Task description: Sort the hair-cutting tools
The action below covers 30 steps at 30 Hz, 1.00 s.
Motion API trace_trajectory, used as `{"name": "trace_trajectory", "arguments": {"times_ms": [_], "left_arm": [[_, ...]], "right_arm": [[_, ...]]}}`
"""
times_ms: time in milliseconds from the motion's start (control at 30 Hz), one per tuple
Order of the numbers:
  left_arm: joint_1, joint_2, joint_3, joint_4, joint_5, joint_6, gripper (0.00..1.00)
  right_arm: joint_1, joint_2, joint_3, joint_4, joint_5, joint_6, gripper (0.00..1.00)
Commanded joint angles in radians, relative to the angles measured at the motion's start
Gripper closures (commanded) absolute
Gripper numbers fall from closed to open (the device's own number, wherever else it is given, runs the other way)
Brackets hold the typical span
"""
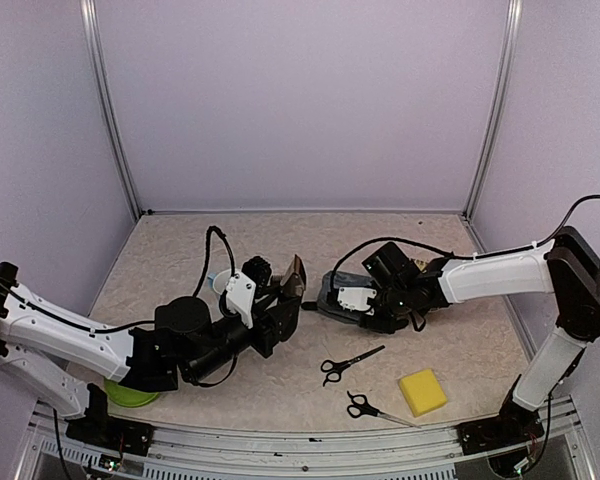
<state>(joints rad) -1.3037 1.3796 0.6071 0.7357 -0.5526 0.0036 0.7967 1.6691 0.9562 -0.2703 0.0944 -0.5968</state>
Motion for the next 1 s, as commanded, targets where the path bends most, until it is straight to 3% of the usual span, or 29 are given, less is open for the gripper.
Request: {"name": "trace_trajectory", "arguments": {"times_ms": [0,100,200,433,633,967], "left_arm": [[-0.006,-0.033,0.003,0.049,-0.014,-0.002,1.0],[-0.007,-0.033,0.001,0.053,-0.013,0.001,1.0],[-0.012,-0.035,0.002,0.046,-0.001,0.022,1.0],[-0.029,-0.088,0.013,0.004,0.124,0.114,1.0],[-0.04,-0.119,0.083,-0.127,0.261,0.158,1.0],[-0.079,-0.05,0.157,-0.077,0.443,0.327,1.0]], "right_arm": [[0.01,0.015,-0.003,0.03,0.075,-0.004,0.62],[0.01,-0.002,0.012,0.01,0.05,0.012,0.86],[0.01,-0.03,0.05,-0.049,-0.016,0.026,1.0],[0.01,-0.048,0.203,-0.298,-0.232,0.088,1.0],[0.009,0.011,0.354,-0.52,-0.472,0.122,1.0],[0.007,0.106,0.495,-0.727,-0.828,0.094,1.0]]}}
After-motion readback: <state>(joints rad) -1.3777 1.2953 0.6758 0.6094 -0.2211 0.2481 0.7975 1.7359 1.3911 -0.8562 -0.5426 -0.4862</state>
